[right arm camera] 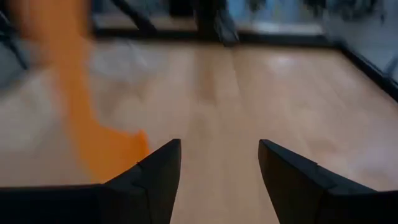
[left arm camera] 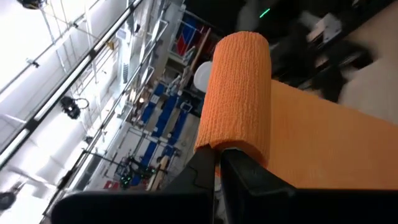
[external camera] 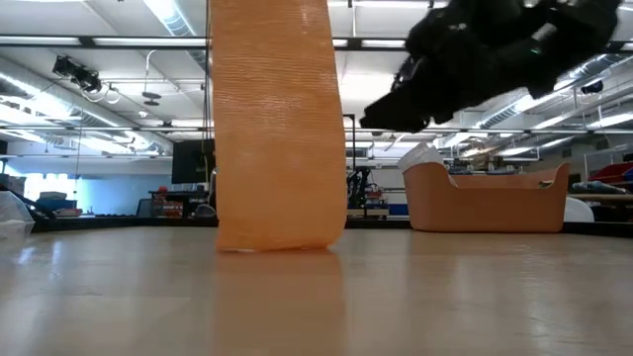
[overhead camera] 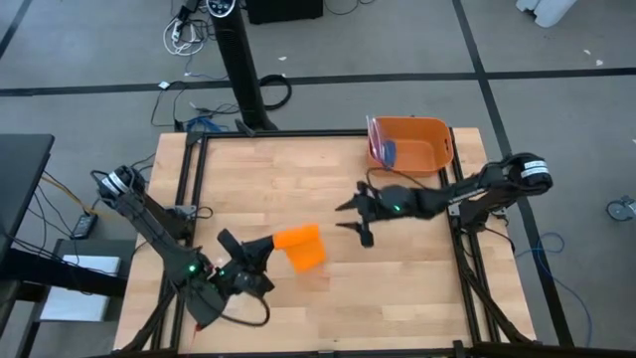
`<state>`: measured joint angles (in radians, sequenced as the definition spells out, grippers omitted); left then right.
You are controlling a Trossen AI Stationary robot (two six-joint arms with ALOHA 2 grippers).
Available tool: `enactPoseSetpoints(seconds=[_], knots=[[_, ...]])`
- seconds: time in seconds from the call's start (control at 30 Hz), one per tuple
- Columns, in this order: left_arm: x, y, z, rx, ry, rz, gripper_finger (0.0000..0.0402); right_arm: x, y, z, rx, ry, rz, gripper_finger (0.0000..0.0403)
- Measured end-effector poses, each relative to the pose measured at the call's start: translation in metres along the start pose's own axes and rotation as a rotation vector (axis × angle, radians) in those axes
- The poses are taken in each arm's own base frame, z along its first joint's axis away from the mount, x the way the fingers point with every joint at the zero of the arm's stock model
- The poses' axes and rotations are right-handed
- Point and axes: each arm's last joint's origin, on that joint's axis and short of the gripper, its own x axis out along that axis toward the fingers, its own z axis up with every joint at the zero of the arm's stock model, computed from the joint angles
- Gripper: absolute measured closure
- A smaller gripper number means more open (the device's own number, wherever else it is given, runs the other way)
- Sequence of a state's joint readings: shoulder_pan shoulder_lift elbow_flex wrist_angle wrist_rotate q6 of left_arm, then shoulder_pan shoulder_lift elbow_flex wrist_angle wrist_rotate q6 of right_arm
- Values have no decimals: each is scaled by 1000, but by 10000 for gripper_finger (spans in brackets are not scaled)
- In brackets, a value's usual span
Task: Roll bandage
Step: Roll the orange bandage
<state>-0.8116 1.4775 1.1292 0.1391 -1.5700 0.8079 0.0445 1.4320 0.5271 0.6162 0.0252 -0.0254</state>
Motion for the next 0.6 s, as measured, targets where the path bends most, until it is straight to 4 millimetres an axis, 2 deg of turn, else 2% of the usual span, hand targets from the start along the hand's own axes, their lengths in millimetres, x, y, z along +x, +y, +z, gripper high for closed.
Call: enactPoseSetpoints(seconds=[0.13,0.3,0.47,0.6], knots=[[7,14,0,2,6,1,387,-2,19,-21,35,-26,68,192],[10,27,2,-15,-18,-14,387,11,32,-38,56,47,83,189],[13,33,5,-24,-46,-25,387,26,28,-48,53,37,22,173],[18,36,6,-25,-53,-24,387,34,24,-51,90,-20,115,159]])
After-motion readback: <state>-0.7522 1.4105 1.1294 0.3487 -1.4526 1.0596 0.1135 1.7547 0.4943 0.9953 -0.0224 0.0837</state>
